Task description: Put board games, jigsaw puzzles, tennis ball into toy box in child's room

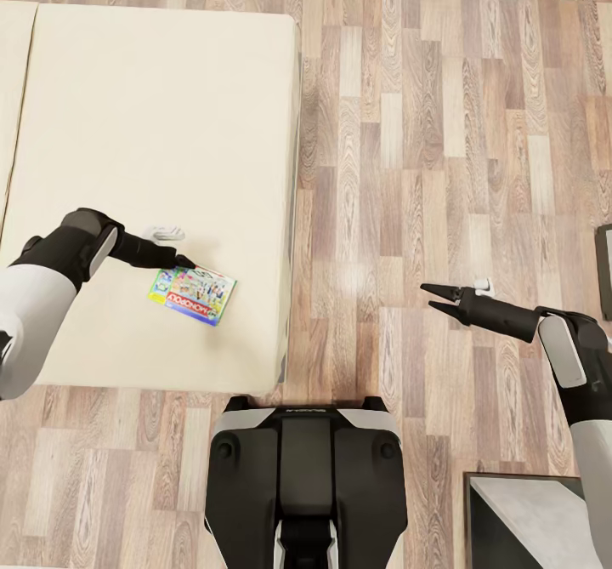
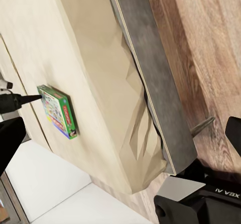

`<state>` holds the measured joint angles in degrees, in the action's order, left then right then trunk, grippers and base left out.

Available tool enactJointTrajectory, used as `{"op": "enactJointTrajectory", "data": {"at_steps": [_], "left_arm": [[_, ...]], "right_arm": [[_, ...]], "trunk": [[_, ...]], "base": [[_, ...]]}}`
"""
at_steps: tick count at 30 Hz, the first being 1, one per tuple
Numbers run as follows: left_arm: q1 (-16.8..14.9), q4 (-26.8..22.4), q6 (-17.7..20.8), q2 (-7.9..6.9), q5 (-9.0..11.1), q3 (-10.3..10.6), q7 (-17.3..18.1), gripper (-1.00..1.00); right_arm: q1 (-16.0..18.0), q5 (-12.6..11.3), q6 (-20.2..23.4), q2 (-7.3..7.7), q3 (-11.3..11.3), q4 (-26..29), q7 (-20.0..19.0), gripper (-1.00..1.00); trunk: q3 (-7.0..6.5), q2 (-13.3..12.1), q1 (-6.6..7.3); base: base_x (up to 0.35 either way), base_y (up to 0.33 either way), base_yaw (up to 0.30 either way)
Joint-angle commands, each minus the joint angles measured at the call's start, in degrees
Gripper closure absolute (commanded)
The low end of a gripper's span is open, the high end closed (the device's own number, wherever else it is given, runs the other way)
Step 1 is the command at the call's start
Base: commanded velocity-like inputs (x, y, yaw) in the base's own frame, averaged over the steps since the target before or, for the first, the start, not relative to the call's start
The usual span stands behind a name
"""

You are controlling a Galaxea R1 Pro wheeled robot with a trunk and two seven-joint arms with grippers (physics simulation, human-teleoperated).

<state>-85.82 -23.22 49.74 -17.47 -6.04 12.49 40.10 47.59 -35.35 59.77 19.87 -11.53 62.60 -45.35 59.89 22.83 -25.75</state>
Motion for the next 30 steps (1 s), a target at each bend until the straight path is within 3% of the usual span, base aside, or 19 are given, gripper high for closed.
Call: {"op": "enactJointTrajectory", "data": {"at_steps": [1, 30], "left_arm": [[0.01, -0.07, 0.03, -0.02, -0.61, 0.08, 0.52, -1.0], [0.96, -0.07, -0.35, -0.02, -0.47, 0.78, 0.65, -1.0]], "right_arm": [[0.05, 0.28, 0.23, -0.01, -0.07, -0.01, -0.36, -1.0], [0.12, 0.2, 0.23, 0.08, -0.05, -0.29, 0.61, -1.0]], "trunk": [[0.06, 0.09, -0.04], [0.06, 0.09, -0.04]], "base": [[0.0, 0.0, 0.0], [0.0, 0.0, 0.0]]}}
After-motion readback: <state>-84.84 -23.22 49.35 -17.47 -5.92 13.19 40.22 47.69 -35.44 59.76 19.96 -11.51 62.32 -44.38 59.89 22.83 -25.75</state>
